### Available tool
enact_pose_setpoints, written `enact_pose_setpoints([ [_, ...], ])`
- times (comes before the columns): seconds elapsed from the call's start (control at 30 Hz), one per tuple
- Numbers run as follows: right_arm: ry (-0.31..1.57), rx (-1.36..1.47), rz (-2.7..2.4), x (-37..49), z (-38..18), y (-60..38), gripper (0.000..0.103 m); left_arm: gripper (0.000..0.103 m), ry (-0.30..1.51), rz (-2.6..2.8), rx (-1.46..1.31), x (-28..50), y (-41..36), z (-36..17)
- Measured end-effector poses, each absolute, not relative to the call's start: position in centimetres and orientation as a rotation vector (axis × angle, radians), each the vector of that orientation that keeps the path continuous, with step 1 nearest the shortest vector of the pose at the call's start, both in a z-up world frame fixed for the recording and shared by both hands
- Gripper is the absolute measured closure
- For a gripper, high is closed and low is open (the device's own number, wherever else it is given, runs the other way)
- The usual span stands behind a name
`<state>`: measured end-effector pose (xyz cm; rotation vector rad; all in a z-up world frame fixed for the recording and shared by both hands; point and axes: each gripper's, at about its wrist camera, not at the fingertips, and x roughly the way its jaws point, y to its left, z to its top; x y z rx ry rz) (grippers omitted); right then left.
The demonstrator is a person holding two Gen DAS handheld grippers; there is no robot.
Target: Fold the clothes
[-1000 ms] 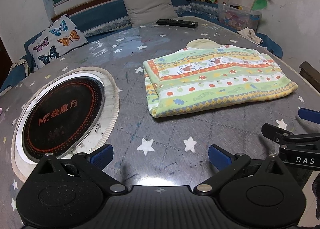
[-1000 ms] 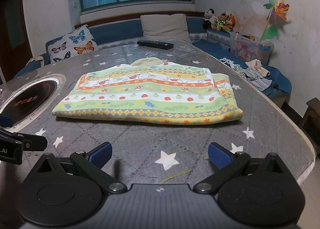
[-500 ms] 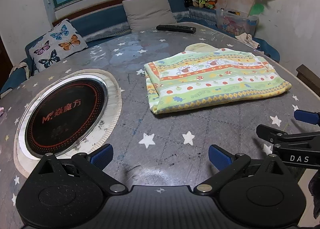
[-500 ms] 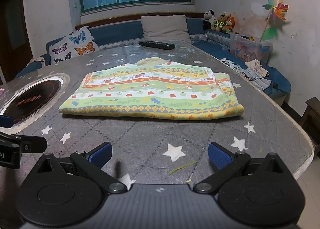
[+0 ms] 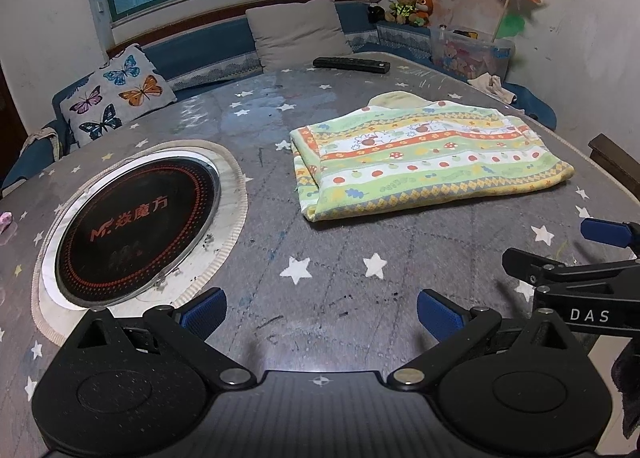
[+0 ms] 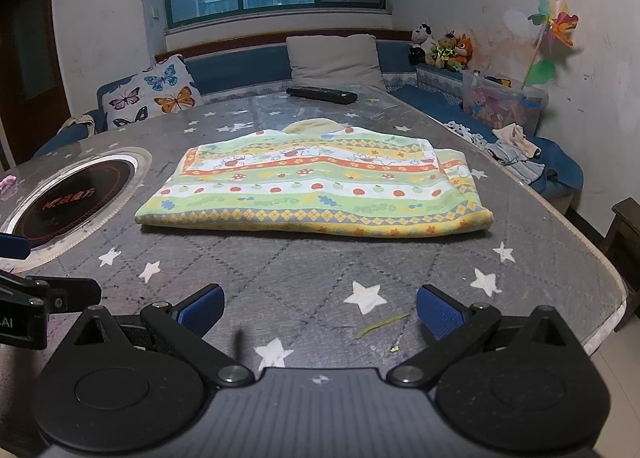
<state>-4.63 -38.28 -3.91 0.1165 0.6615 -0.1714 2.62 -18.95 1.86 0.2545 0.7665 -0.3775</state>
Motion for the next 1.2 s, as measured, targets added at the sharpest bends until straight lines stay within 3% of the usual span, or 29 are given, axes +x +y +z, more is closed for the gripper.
enact_pose_setpoints([
  [1.2, 0.66, 0.133, -0.178, -5.7, -4.1, -37.6, 0.0, 0.0, 0.715, -0.388, 0.25, 0.8, -18.3, 2.4],
])
